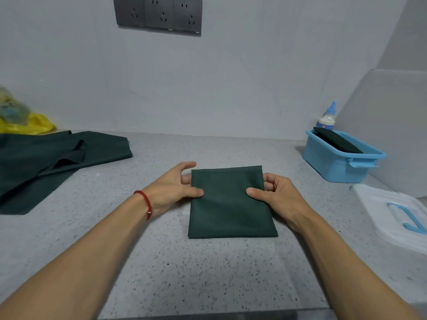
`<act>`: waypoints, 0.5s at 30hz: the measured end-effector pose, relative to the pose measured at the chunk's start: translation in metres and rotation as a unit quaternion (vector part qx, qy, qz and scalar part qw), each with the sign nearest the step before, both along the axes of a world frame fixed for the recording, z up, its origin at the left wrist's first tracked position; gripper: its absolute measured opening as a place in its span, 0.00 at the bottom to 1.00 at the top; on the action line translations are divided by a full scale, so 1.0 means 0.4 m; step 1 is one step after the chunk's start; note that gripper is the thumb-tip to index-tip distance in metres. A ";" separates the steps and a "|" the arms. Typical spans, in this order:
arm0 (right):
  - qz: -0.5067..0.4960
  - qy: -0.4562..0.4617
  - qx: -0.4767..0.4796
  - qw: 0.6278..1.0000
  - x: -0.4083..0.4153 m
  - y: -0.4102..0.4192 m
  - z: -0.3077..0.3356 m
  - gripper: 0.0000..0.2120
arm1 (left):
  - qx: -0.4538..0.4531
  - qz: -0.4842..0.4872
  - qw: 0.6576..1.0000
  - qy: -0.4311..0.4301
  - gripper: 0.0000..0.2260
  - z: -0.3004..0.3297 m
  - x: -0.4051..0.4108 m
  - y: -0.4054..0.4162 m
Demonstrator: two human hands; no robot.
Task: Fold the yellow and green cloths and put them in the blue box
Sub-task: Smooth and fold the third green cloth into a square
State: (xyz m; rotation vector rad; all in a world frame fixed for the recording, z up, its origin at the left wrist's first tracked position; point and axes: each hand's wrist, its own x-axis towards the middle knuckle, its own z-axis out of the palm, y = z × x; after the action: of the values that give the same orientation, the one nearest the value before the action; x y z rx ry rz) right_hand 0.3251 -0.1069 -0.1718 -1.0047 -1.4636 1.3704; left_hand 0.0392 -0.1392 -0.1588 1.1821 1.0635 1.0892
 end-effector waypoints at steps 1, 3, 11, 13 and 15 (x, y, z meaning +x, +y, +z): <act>0.002 -0.006 0.004 1.000 -0.001 0.001 -0.001 0.16 | 0.017 -0.001 0.999 0.031 0.35 -0.001 0.000 -0.003; 0.030 -0.031 0.012 0.999 0.004 0.002 -0.001 0.15 | 0.056 0.031 0.995 0.074 0.36 -0.005 0.009 -0.005; 0.031 -0.103 0.090 0.990 0.006 -0.008 -0.004 0.15 | 0.067 -0.037 0.992 0.103 0.35 -0.014 -0.031 -0.012; 0.035 -0.103 0.103 0.989 0.011 -0.007 -0.005 0.15 | 0.082 -0.034 0.988 0.129 0.35 -0.015 -0.028 -0.012; 0.041 -0.104 0.114 0.987 0.016 -0.010 -0.002 0.16 | 0.100 -0.009 0.985 0.142 0.31 -0.018 -0.022 -0.014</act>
State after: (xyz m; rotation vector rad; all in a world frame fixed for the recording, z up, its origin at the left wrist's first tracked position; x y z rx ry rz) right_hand 0.3316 -0.1109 -0.1727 -0.9688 -1.7900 1.1492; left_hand 0.0303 -0.1447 -0.1660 1.5392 1.1772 1.0526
